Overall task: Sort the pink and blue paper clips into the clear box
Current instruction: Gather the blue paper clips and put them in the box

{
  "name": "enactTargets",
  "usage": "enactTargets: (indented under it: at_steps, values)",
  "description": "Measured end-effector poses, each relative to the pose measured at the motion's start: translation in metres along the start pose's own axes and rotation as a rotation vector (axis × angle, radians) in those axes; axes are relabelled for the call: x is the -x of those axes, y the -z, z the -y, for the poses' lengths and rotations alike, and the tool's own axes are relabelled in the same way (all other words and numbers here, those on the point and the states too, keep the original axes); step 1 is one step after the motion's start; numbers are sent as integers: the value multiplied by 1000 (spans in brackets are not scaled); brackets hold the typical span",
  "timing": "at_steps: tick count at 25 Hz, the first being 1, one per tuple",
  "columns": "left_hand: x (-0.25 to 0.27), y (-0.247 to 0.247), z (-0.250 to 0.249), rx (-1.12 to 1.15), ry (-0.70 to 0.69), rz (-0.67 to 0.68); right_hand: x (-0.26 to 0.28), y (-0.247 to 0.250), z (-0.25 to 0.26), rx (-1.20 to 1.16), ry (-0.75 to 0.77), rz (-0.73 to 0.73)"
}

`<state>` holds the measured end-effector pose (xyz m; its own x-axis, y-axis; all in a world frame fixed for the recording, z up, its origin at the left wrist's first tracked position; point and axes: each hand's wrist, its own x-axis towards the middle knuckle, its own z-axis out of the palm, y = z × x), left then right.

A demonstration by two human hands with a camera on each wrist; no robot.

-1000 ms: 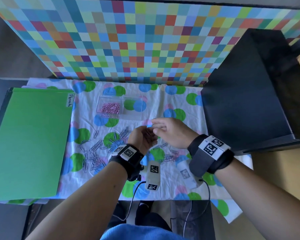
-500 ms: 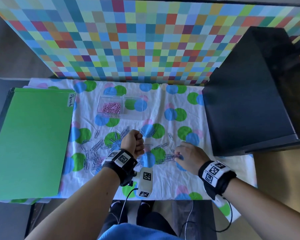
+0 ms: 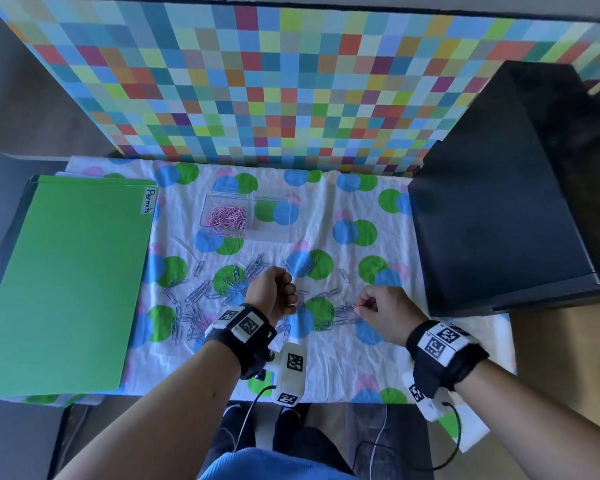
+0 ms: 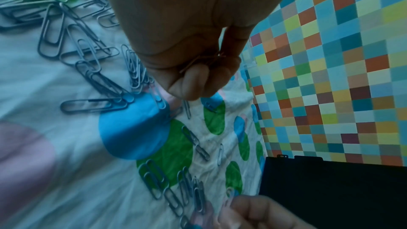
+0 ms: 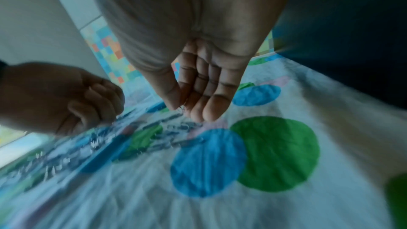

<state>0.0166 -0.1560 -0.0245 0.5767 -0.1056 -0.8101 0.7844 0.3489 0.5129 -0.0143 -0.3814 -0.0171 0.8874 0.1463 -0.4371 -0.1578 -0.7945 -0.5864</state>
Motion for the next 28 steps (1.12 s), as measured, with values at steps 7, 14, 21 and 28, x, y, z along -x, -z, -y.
enactTargets:
  at_steps: [7, 14, 21, 28]
  values:
    - [6, -27, 14, 19, 51, 176, -2, 9, 46, -354, 72, -33]
    - [17, -27, -1, 180, 15, 176, -3, 6, 88, -256, 231, -130]
    - [-26, 34, -124, 180, -245, -186, 5, 23, 11, -400, -30, -324]
    - [-50, 41, -153, -238, -286, -358, 23, -16, -31, -107, -91, -340]
